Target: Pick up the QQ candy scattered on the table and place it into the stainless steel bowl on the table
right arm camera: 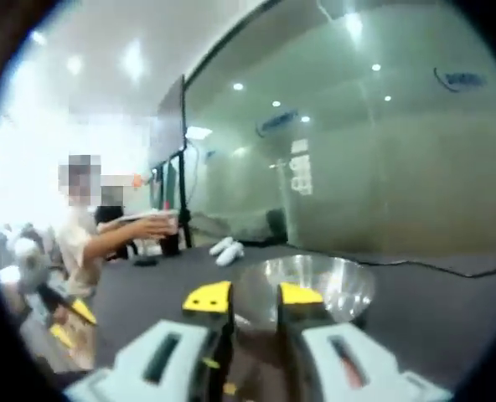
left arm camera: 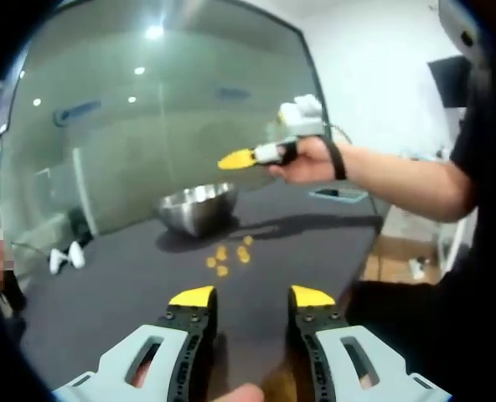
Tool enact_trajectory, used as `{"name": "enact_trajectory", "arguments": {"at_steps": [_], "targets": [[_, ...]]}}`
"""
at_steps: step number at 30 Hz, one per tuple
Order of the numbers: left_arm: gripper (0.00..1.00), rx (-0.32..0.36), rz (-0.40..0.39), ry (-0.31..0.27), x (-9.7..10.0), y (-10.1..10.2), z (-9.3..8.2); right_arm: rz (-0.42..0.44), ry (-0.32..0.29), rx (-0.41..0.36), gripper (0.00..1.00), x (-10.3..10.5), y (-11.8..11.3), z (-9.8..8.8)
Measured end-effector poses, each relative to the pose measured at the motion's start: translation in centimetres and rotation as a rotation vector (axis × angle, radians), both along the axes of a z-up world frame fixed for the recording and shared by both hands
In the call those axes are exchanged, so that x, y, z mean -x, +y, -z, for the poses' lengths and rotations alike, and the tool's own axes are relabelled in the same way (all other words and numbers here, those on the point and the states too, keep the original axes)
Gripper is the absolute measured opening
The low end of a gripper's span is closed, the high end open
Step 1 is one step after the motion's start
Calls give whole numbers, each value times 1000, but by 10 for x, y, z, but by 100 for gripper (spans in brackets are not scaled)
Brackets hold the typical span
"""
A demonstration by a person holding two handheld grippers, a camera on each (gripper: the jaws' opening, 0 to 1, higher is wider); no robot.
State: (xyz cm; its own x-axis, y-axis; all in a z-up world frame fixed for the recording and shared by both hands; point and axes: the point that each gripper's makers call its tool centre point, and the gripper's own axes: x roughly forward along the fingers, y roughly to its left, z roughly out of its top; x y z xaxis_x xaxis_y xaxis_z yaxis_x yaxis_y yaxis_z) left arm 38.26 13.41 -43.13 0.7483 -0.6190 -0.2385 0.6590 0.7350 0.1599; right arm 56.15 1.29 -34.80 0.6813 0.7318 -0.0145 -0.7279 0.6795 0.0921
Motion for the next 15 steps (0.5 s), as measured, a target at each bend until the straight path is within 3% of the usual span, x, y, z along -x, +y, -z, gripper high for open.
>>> {"name": "enact_trajectory", "arguments": {"at_steps": [6, 10, 15], "targets": [[36, -5, -5, 5, -5, 0, 1, -3, -6, 44, 20, 16, -15, 12], [36, -5, -6, 0, -7, -1, -1, -26, -35, 129, 20, 31, -22, 22], [36, -6, -4, -1, -8, -1, -2, -64, -35, 181, 20, 49, -24, 39]]}}
